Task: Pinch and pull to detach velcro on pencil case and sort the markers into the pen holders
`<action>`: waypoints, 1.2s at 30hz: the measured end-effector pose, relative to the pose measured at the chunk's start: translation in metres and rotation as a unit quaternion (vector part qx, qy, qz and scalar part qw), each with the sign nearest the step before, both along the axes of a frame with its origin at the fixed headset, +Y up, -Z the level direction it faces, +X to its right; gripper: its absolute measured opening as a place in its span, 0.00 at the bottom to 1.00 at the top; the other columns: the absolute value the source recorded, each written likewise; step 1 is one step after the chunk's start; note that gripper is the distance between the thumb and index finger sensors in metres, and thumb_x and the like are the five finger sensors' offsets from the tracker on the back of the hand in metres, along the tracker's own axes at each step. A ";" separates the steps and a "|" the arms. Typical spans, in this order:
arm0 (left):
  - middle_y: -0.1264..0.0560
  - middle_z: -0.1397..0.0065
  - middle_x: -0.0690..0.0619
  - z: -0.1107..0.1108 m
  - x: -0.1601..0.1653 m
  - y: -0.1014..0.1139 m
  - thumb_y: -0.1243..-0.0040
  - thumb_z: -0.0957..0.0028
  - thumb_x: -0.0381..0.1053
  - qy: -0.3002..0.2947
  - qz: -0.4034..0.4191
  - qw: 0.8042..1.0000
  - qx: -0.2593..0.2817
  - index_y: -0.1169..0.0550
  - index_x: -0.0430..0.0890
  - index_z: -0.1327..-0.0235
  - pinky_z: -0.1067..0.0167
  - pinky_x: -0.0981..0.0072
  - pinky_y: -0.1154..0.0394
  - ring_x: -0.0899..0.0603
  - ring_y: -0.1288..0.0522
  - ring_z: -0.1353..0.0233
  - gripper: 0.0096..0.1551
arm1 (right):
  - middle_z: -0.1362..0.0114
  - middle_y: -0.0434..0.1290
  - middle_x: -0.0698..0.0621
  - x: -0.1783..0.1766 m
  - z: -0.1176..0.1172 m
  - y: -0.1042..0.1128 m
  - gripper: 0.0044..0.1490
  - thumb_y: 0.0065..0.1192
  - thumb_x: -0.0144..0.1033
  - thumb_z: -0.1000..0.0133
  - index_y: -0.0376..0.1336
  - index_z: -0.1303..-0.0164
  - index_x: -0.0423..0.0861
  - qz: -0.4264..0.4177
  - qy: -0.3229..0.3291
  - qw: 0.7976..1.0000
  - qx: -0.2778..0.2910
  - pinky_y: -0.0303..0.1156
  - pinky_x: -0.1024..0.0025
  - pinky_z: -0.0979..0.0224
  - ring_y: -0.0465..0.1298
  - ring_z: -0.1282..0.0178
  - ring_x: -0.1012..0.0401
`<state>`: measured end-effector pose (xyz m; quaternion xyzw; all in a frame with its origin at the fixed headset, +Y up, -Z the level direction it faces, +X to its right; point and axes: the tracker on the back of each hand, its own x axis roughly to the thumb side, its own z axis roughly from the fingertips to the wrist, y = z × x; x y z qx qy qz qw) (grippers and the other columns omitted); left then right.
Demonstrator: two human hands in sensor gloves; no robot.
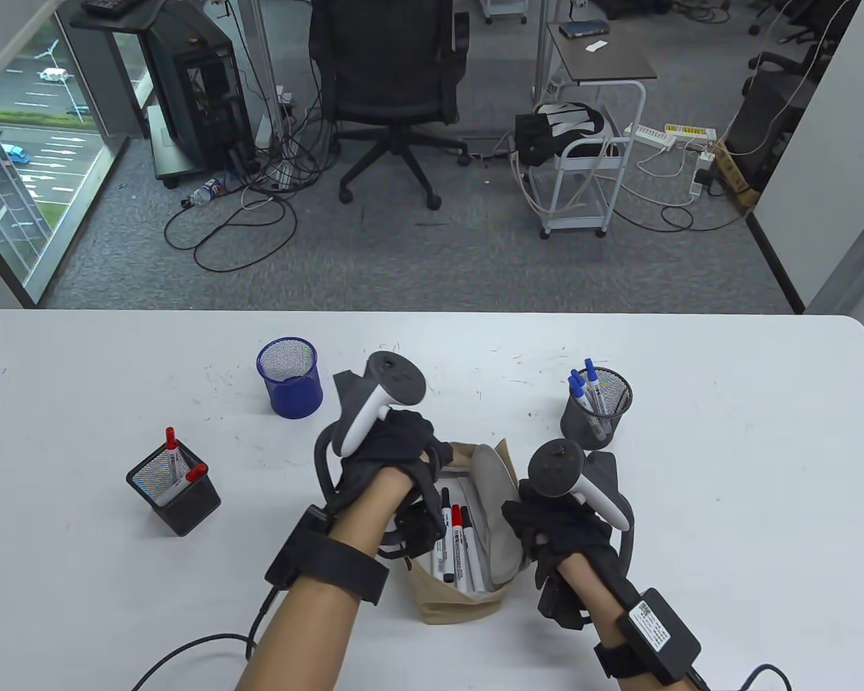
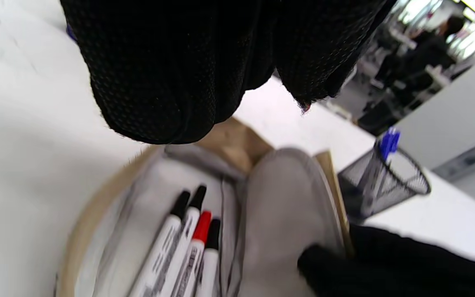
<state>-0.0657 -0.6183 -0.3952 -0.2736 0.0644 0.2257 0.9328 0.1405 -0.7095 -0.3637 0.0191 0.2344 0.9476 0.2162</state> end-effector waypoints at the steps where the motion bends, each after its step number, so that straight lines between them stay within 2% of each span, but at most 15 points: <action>1: 0.13 0.37 0.38 -0.003 0.008 -0.011 0.27 0.49 0.54 -0.003 -0.014 1.000 -0.020 0.19 0.38 0.33 0.57 0.60 0.08 0.36 0.10 0.45 0.34 | 0.45 0.84 0.40 0.000 0.000 0.000 0.37 0.68 0.40 0.43 0.64 0.32 0.29 -0.001 0.000 1.000 -0.001 0.82 0.70 0.70 0.87 0.74 0.60; 7: 0.15 0.35 0.37 -0.019 0.027 -0.077 0.26 0.50 0.55 0.006 -0.093 0.988 -0.122 0.21 0.35 0.30 0.55 0.59 0.09 0.35 0.11 0.43 0.38 | 0.45 0.84 0.39 0.000 0.000 0.000 0.37 0.68 0.40 0.43 0.64 0.32 0.29 -0.004 0.002 1.000 -0.002 0.82 0.70 0.69 0.87 0.74 0.60; 12: 0.16 0.33 0.37 -0.028 0.035 -0.118 0.27 0.50 0.59 0.016 -0.135 0.977 -0.164 0.25 0.33 0.26 0.53 0.59 0.10 0.35 0.12 0.41 0.45 | 0.46 0.84 0.40 0.000 0.000 0.000 0.37 0.68 0.40 0.43 0.64 0.32 0.29 -0.008 0.003 1.000 -0.004 0.82 0.70 0.69 0.87 0.74 0.60; 13: 0.16 0.33 0.38 -0.029 0.037 -0.123 0.26 0.51 0.58 0.019 -0.142 0.975 -0.168 0.25 0.34 0.26 0.53 0.60 0.10 0.36 0.12 0.41 0.46 | 0.45 0.84 0.40 0.000 -0.001 -0.001 0.37 0.68 0.40 0.43 0.64 0.32 0.29 -0.008 0.003 1.000 -0.005 0.82 0.70 0.69 0.87 0.74 0.60; 14: 0.14 0.37 0.40 -0.030 0.040 -0.121 0.25 0.53 0.58 0.023 -0.183 0.974 -0.130 0.24 0.35 0.26 0.55 0.61 0.09 0.37 0.10 0.44 0.46 | 0.45 0.84 0.40 0.000 -0.001 0.000 0.37 0.68 0.40 0.43 0.64 0.32 0.29 -0.009 0.003 1.000 -0.005 0.82 0.70 0.69 0.87 0.74 0.60; 16: 0.12 0.40 0.44 -0.033 0.043 -0.127 0.23 0.55 0.58 0.015 -0.231 0.965 -0.127 0.23 0.39 0.27 0.57 0.64 0.08 0.41 0.09 0.47 0.45 | 0.45 0.84 0.40 0.000 -0.001 0.000 0.37 0.68 0.40 0.43 0.64 0.32 0.29 -0.010 0.003 1.000 -0.006 0.82 0.70 0.69 0.87 0.74 0.60; 22: 0.10 0.46 0.50 -0.031 0.050 -0.132 0.21 0.57 0.60 0.013 -0.249 0.962 -0.116 0.23 0.37 0.29 0.62 0.66 0.10 0.45 0.08 0.56 0.46 | 0.45 0.84 0.40 0.000 -0.001 0.000 0.37 0.68 0.40 0.43 0.64 0.32 0.29 -0.008 0.002 1.000 -0.005 0.82 0.70 0.69 0.87 0.74 0.60; 25: 0.10 0.48 0.51 -0.027 0.055 -0.128 0.22 0.58 0.61 -0.009 -0.271 0.957 -0.100 0.22 0.39 0.29 0.64 0.67 0.11 0.47 0.08 0.59 0.46 | 0.45 0.84 0.40 0.000 -0.001 0.000 0.37 0.68 0.40 0.43 0.64 0.32 0.29 -0.004 0.001 1.000 -0.003 0.82 0.70 0.70 0.87 0.74 0.60; 27: 0.09 0.48 0.51 -0.025 0.051 -0.118 0.21 0.58 0.60 -0.012 -0.233 0.969 -0.079 0.22 0.41 0.29 0.64 0.67 0.11 0.48 0.08 0.60 0.45 | 0.45 0.84 0.39 0.001 -0.001 0.000 0.37 0.68 0.40 0.43 0.64 0.32 0.29 -0.005 0.000 1.000 -0.004 0.82 0.70 0.70 0.87 0.74 0.60; 29: 0.09 0.48 0.50 -0.026 0.042 -0.100 0.21 0.58 0.59 -0.012 -0.173 0.983 -0.055 0.22 0.42 0.29 0.65 0.68 0.11 0.48 0.08 0.60 0.44 | 0.46 0.84 0.39 0.001 0.000 0.000 0.37 0.68 0.40 0.43 0.64 0.32 0.28 -0.003 -0.001 1.000 -0.004 0.82 0.70 0.70 0.87 0.74 0.60; 32: 0.09 0.48 0.50 -0.034 0.016 -0.058 0.22 0.57 0.59 0.008 -0.074 0.997 0.005 0.20 0.44 0.31 0.65 0.68 0.10 0.48 0.07 0.60 0.40 | 0.46 0.84 0.40 0.000 -0.001 0.000 0.37 0.68 0.40 0.43 0.64 0.32 0.28 -0.002 -0.001 1.000 -0.003 0.82 0.71 0.70 0.87 0.74 0.60; 35: 0.09 0.46 0.50 -0.045 -0.020 -0.013 0.22 0.55 0.57 0.040 0.000 0.998 0.053 0.17 0.47 0.36 0.63 0.68 0.09 0.48 0.07 0.58 0.34 | 0.46 0.84 0.40 0.001 -0.001 0.000 0.37 0.68 0.40 0.43 0.64 0.32 0.28 -0.003 -0.001 1.000 -0.004 0.82 0.70 0.70 0.87 0.74 0.60; 36: 0.09 0.45 0.49 -0.049 -0.038 0.007 0.22 0.55 0.57 0.070 0.013 0.994 0.078 0.17 0.47 0.37 0.63 0.68 0.09 0.47 0.07 0.57 0.33 | 0.46 0.84 0.39 0.001 -0.001 0.000 0.37 0.68 0.40 0.43 0.64 0.32 0.28 -0.003 -0.002 1.000 -0.004 0.82 0.70 0.70 0.87 0.74 0.60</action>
